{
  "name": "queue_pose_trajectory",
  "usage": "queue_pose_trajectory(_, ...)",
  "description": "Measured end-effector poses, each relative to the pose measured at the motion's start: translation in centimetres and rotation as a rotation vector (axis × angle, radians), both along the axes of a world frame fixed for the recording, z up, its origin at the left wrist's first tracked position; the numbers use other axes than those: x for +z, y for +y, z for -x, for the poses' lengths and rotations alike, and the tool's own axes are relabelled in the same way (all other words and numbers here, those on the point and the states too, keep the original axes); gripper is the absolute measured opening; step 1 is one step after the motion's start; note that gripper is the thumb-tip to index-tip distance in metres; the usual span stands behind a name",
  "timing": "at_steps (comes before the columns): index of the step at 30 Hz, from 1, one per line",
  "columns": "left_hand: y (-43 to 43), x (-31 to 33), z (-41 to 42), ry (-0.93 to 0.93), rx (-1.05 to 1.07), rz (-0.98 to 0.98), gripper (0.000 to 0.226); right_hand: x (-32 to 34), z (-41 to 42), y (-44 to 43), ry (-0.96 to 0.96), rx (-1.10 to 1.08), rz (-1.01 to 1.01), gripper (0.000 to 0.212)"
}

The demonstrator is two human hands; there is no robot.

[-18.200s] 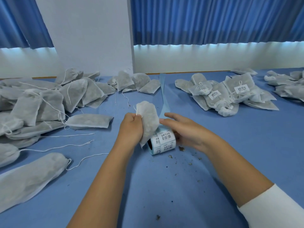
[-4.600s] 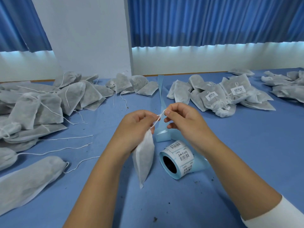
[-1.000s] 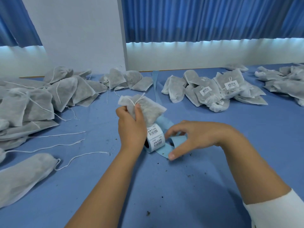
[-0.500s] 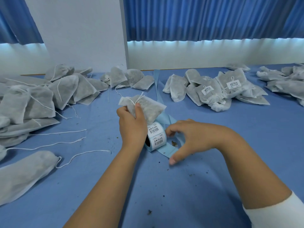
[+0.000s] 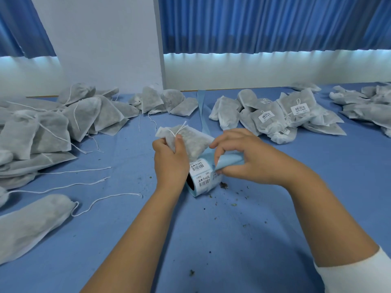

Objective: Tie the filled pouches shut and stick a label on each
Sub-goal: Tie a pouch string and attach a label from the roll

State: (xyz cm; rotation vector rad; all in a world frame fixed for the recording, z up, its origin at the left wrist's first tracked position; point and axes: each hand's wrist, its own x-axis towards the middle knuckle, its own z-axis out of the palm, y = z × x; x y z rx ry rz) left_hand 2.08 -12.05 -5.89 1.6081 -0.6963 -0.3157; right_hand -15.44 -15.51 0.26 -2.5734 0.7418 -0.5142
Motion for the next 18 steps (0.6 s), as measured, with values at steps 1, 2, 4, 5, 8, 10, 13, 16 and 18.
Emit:
queue_pose_trajectory(1, -0.1, -0.1, 0.1, -0.011, -0.011, 0.001, 0.029, -0.1, -0.2, 0.1, -0.038, 0.018, -0.003, 0.014)
queue_pose_trajectory(2, -0.2, -0.1, 0.3, -0.024, -0.021, 0.001, 0.030, -0.2, -0.4, 0.2, -0.070, 0.021, -0.006, 0.015)
queue_pose_trajectory(4, -0.3, -0.3, 0.4, -0.019, -0.048, 0.004, 0.029, -0.5, -1.0, 0.3, -0.126, -0.035, -0.014, 0.027)
queue_pose_trajectory(5, -0.4, -0.4, 0.4, 0.010, -0.067, 0.007, 0.029, -0.8, -1.4, 0.3, -0.146, -0.087, -0.016, 0.039)
queue_pose_trajectory(8, -0.5, -0.7, 0.0, 0.119, -0.089, 0.010, 0.030, -1.6, -2.6, 0.6, -0.207, -0.283, -0.030, 0.096)
queue_pose_trajectory(10, -0.5, -0.9, -0.2, 0.165, -0.060, 0.014, 0.029, -2.2, -3.2, 0.7, -0.238, -0.432, -0.033, 0.118)
queue_pose_trajectory(13, -0.5, -0.9, -0.3, 0.215, -0.018, 0.032, 0.028, -3.1, -3.7, 0.5, -0.192, -0.520, -0.146, 0.112)
queue_pose_trajectory(16, -0.5, -1.0, -0.2, 0.227, -0.002, 0.055, 0.028, -4.2, -4.5, 0.7, -0.192, -0.421, -0.383, 0.089)
queue_pose_trajectory(18, -0.4, -1.0, -0.3, 0.217, 0.014, 0.068, 0.026, -4.8, -4.9, 0.9, -0.207, -0.422, -0.401, 0.083)
